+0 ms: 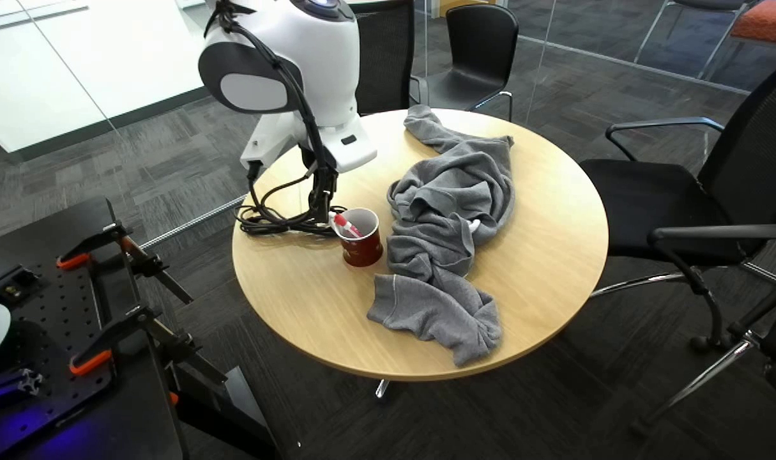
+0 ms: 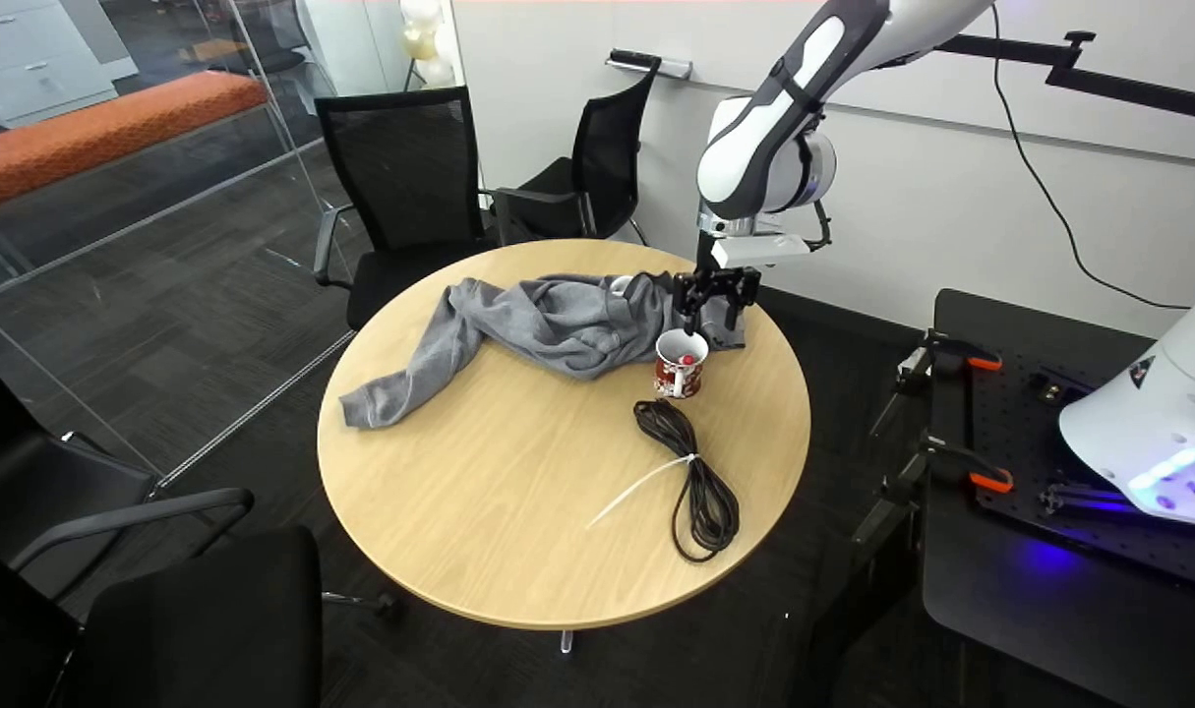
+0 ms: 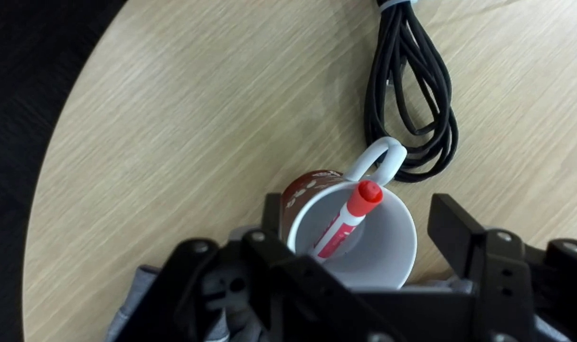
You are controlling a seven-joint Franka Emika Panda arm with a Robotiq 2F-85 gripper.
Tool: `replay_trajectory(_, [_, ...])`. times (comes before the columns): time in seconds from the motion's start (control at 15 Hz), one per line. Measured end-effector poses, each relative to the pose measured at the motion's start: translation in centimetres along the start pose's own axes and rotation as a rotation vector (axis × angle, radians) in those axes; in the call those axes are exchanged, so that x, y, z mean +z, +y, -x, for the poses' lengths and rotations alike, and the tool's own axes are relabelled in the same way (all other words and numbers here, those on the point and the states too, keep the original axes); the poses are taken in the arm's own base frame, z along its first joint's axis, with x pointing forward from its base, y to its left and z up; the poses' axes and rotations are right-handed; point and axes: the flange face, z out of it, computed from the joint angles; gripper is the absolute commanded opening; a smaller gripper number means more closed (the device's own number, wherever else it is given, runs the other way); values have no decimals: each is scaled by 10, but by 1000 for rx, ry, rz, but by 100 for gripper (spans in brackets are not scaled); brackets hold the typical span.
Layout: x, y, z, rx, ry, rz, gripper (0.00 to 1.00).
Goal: Take the marker from the table then put it inside then out of the red cup and put it on the table
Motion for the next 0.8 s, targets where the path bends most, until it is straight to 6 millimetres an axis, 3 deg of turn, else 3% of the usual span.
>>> replay_trajectory(0.33, [16,-3,-10,4,-29,6,69])
replay_trajectory(0.8, [34,-9,-22,9,-63,11,63])
